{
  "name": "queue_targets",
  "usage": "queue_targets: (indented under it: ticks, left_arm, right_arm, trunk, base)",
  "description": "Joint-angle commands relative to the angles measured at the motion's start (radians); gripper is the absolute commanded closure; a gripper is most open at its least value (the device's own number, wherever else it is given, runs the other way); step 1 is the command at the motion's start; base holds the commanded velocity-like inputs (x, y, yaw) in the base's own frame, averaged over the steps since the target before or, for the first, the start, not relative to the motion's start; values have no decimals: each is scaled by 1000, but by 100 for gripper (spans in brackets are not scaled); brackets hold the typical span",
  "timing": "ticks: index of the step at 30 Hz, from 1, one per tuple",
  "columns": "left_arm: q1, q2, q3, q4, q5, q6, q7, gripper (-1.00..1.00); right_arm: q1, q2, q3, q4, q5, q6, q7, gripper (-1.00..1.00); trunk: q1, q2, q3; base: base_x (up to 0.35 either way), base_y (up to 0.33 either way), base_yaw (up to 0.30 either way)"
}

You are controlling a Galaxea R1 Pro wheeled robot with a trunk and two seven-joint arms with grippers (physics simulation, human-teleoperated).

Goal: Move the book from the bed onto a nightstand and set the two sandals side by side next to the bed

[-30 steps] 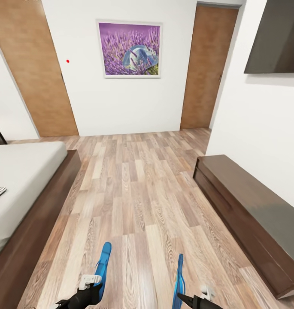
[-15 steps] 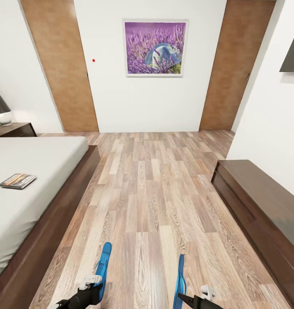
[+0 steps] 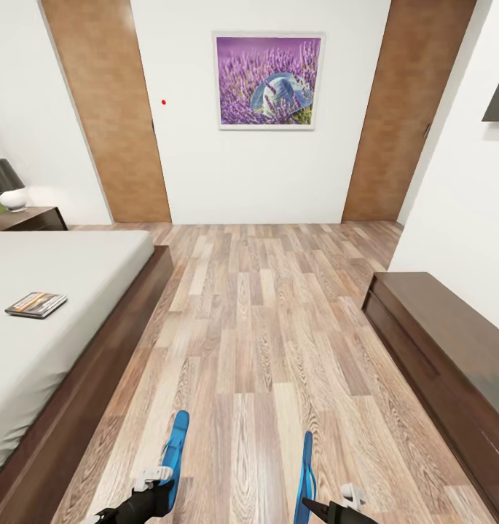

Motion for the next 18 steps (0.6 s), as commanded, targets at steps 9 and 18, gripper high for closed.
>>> queue_targets:
  ticks: [9, 18]
  left_arm:
    - [-1, 0, -4, 2, 9, -3, -2, 100]
    - [-1, 0, -4, 2, 9, -3, -2, 100]
  right_arm:
    - [0, 0, -8, 0, -1, 10, 3, 100]
    - [0, -1, -8, 0, -1, 10, 4, 100]
  trunk:
    - [0, 0, -1]
    - [0, 0, 5]
  base:
    - [0, 0, 0]
    - [0, 0, 0]
